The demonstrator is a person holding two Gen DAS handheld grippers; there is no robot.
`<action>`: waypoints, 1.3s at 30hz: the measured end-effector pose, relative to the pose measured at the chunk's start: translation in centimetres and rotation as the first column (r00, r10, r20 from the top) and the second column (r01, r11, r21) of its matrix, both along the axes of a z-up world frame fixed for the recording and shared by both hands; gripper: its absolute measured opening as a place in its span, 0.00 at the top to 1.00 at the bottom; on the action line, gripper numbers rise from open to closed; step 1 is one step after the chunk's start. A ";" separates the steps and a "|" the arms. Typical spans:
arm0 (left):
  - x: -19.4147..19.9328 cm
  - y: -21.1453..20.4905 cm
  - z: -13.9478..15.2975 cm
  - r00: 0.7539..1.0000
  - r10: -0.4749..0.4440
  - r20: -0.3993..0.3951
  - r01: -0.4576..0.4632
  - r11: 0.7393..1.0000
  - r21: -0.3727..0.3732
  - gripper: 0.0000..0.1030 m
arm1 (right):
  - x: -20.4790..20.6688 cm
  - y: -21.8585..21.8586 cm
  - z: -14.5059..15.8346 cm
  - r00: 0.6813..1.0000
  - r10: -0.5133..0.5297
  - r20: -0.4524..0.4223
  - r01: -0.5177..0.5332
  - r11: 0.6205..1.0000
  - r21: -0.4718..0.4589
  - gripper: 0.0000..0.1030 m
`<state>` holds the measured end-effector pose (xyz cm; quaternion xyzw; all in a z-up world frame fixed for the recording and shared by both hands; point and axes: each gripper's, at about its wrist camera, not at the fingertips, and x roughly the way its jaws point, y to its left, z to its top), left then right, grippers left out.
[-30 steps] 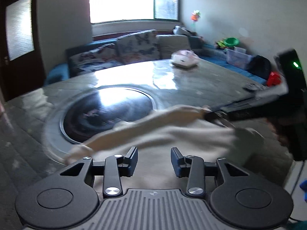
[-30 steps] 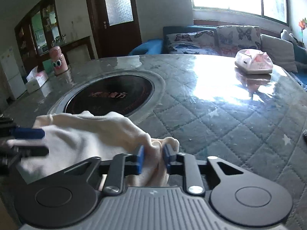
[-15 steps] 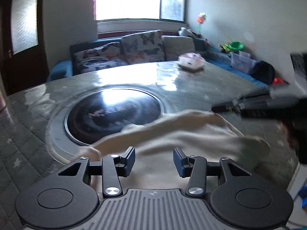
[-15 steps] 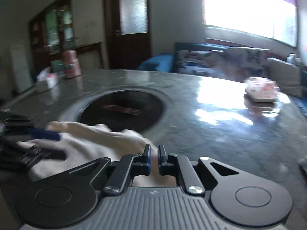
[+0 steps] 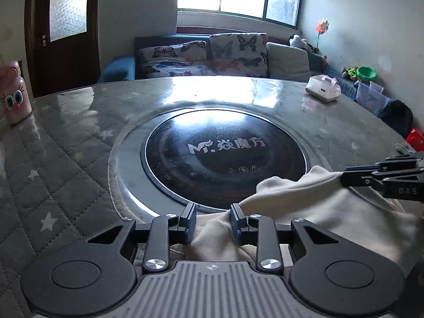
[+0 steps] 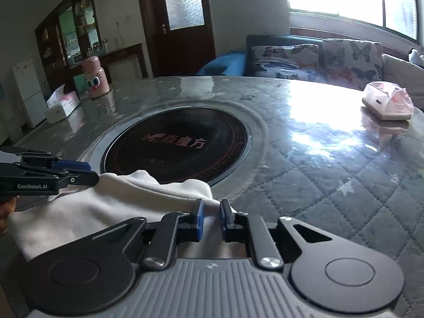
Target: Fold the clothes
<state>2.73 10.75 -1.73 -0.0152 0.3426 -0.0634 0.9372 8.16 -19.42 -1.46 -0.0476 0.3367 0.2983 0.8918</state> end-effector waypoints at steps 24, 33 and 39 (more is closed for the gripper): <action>-8.7 -0.1 2.3 0.996 -0.063 0.068 0.066 0.997 -0.046 0.69 | -4.1 6.4 1.2 0.954 0.289 0.074 -0.286 0.957 -0.048 0.69; -5.1 2.4 1.3 1.000 0.009 0.016 -0.008 0.997 -0.073 0.76 | -9.9 8.5 2.3 0.840 0.534 0.095 -0.533 0.845 -0.033 0.65; -4.6 2.2 2.1 0.999 -0.032 0.042 0.034 0.999 -0.042 0.95 | -11.5 10.2 1.8 0.794 0.598 0.107 -0.600 0.800 -0.021 0.64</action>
